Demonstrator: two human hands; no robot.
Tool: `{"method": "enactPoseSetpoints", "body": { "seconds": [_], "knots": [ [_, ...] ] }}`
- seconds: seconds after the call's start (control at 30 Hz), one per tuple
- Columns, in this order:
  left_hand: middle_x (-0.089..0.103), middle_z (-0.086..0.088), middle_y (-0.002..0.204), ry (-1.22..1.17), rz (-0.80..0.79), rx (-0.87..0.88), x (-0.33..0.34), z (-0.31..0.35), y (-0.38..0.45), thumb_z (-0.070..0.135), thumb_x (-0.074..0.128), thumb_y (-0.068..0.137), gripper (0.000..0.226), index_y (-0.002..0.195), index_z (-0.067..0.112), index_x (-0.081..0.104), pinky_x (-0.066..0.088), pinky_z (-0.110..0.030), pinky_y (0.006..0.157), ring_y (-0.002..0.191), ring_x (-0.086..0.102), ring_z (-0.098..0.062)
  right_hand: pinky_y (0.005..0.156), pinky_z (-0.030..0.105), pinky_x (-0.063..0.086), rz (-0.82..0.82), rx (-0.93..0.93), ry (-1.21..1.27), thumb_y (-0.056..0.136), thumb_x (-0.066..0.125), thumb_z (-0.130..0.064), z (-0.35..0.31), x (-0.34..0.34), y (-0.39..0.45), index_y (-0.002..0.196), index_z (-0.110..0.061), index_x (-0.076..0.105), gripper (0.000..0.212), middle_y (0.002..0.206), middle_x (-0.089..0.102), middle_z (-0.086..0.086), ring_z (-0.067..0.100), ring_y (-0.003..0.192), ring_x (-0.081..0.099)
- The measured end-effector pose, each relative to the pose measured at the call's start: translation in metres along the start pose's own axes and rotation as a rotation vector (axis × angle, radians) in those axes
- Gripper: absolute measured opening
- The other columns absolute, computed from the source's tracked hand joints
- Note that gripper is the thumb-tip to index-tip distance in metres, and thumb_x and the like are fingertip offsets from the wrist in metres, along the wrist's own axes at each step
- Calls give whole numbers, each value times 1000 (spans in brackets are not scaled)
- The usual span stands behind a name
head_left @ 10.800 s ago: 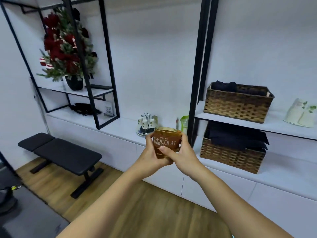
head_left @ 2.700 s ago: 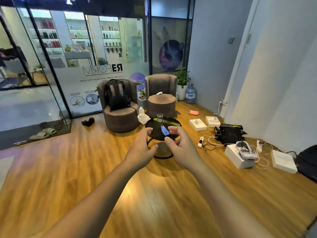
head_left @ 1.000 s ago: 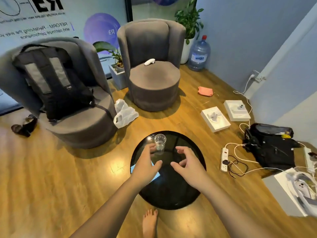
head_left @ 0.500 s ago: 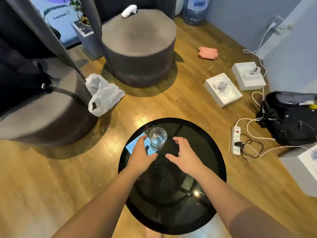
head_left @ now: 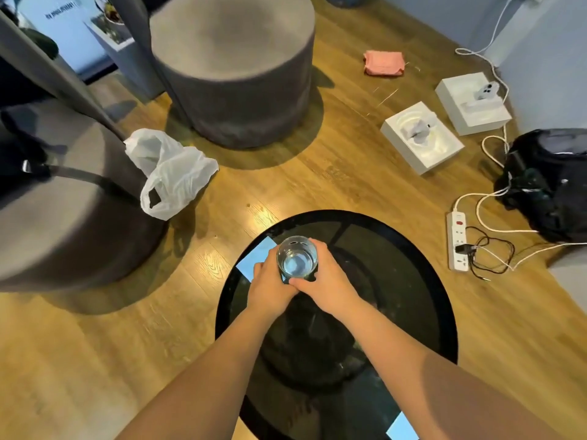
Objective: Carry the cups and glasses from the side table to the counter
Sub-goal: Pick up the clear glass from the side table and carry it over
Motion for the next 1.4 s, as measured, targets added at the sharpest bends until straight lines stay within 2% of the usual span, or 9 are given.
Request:
{"method": "enactPoseSetpoints", "body": {
  "seconds": [0.2,0.33,0.43,0.73,0.9,1.0,1.13,1.27,1.4],
  "knots": [
    [63,1,127,-210,-104,132,-20,56,-18,32,86,70,73,134,25,53,54,-46,100,119,61,-18,100,40,51,46,-39,37,73,84,-44,-36,-48,-26,143,-35,37,85,137,50,-13,11,118,55],
    [62,14,115,-240,-113,164,-45,121,-39,44,84,56,70,115,48,46,54,-15,75,101,64,2,104,39,47,105,-71,36,72,80,-56,-85,-104,-54,144,-32,37,88,138,46,-12,13,125,50],
    [57,15,112,-242,-148,217,-62,182,-57,46,83,53,71,111,38,44,49,-8,69,93,59,15,102,33,45,171,-89,21,72,76,-64,-125,-155,-81,141,-31,37,86,136,46,-10,12,126,48],
    [55,44,108,-365,-114,573,-108,418,-184,37,81,61,71,120,46,44,52,-9,79,108,59,9,99,41,51,472,-189,95,69,70,-68,-256,-335,-224,141,-30,33,89,144,44,-1,19,127,51],
    [59,19,127,-426,-140,737,-122,518,-274,36,83,70,80,135,41,36,55,-18,87,115,61,5,84,28,47,643,-307,68,78,73,-60,-313,-413,-321,137,-27,35,77,138,43,-1,19,123,50],
    [54,13,131,-367,-177,826,-128,563,-325,24,87,77,85,136,42,28,55,-19,87,119,60,0,94,30,46,686,-359,47,85,68,-59,-340,-448,-377,144,-22,31,79,148,38,2,20,133,46],
    [49,25,122,-338,-161,983,-138,621,-396,19,85,80,83,132,49,28,51,-7,77,107,56,21,108,46,46,700,-431,58,85,70,-55,-367,-487,-457,149,-25,20,87,157,34,3,24,140,42],
    [49,22,127,-300,-133,1066,-131,659,-454,34,84,76,90,142,42,25,55,-16,85,115,58,2,108,44,46,730,-473,20,83,73,-52,-371,-517,-523,150,-25,16,92,157,35,7,27,141,42],
    [42,0,144,-274,-100,1078,-115,672,-499,30,85,81,95,150,37,19,55,-42,102,132,51,-23,108,45,47,768,-488,1,85,72,-53,-362,-526,-570,149,-25,17,89,157,35,7,27,140,42]
  ]
}}
Point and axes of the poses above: each hand's wrist, its own y-axis towards the middle knuckle, its own x-axis out of the palm, z = x × y, the point moved 5 cm from there along y, towards the middle knuckle
